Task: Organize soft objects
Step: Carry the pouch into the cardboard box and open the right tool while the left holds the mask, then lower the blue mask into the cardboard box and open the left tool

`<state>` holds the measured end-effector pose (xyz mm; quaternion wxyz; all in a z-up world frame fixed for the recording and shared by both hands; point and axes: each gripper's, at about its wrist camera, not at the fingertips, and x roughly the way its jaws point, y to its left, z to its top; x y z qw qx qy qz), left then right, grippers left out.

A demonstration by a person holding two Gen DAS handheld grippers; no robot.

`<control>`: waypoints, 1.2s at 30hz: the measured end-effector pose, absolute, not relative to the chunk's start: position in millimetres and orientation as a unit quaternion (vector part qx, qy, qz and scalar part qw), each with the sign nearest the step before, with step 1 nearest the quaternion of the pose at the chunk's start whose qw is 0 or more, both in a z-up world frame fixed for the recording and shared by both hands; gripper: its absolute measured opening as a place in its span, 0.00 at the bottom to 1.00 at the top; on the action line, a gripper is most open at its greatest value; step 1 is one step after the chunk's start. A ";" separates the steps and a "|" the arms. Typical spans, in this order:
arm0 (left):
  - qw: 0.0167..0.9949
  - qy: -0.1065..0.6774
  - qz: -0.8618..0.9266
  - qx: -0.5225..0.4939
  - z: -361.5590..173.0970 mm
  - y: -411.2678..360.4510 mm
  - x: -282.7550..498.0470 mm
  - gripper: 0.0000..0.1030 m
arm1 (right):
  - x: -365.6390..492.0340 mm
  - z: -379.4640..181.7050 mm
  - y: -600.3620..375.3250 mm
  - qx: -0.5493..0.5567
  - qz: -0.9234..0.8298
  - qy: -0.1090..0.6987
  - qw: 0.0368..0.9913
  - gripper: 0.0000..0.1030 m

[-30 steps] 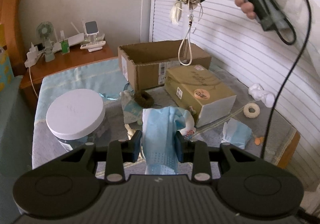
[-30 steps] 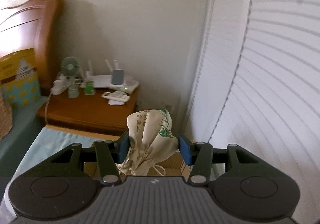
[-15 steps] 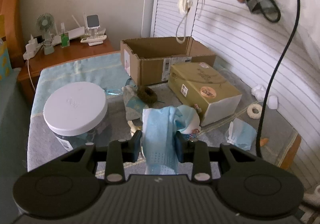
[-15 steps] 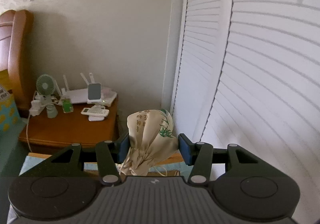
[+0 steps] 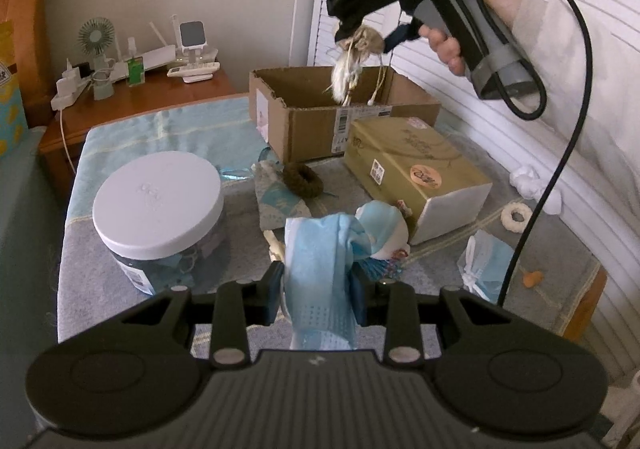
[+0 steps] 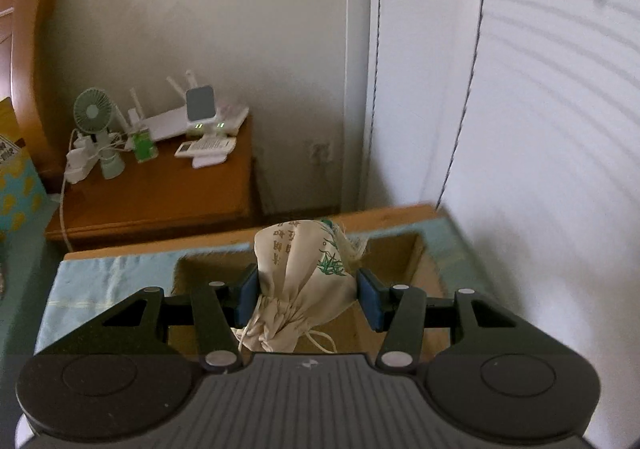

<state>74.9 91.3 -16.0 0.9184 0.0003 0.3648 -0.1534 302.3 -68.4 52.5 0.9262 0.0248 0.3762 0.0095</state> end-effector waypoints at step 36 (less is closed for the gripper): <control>0.919 0.356 -0.164 0.046 37.6 50.5 131.0 0.32 | 165.4 43.2 -169.7 -0.010 0.082 0.330 0.940 1.00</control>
